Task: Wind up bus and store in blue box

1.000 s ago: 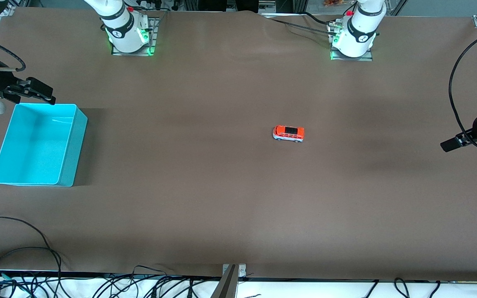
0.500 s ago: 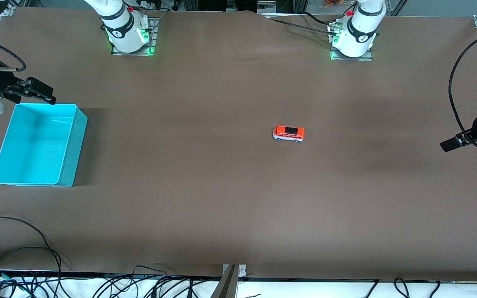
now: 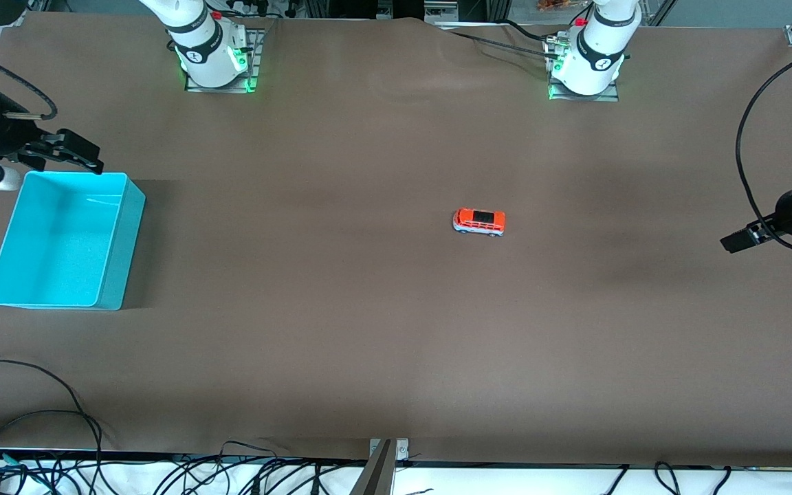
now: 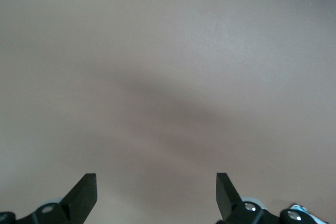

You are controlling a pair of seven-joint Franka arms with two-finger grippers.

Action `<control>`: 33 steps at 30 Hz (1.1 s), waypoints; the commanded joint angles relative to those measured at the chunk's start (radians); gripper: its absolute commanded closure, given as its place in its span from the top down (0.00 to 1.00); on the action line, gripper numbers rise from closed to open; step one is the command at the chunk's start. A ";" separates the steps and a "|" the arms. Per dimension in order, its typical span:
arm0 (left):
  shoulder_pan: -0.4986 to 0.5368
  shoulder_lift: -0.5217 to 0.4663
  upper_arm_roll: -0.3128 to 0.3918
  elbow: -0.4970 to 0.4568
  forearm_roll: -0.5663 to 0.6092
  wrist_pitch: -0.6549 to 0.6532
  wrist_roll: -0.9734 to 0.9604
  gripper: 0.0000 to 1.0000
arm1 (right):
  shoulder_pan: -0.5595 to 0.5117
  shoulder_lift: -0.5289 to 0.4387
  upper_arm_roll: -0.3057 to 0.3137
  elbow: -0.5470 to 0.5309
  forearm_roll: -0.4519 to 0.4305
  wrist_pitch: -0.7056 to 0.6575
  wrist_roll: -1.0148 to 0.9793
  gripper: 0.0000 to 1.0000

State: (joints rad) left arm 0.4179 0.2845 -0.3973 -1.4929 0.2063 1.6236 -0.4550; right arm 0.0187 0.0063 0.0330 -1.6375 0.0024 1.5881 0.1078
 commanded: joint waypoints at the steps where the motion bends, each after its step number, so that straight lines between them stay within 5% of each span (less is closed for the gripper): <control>1: 0.001 -0.002 -0.006 0.003 -0.025 -0.024 -0.039 1.00 | 0.013 0.004 0.024 0.022 -0.001 -0.002 0.078 1.00; 24: 0.001 -0.001 -0.006 0.008 -0.030 -0.025 -0.016 1.00 | 0.291 0.078 0.028 0.068 0.022 0.036 0.504 1.00; 33: 0.009 -0.010 -0.005 0.019 -0.096 -0.025 0.143 1.00 | 0.409 0.113 0.028 0.070 0.027 0.127 0.765 1.00</control>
State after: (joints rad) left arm 0.4162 0.2849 -0.3984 -1.4895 0.1535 1.6105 -0.4192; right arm 0.3660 0.0834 0.0686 -1.5931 0.0119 1.6747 0.7409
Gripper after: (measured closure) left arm 0.000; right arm 0.000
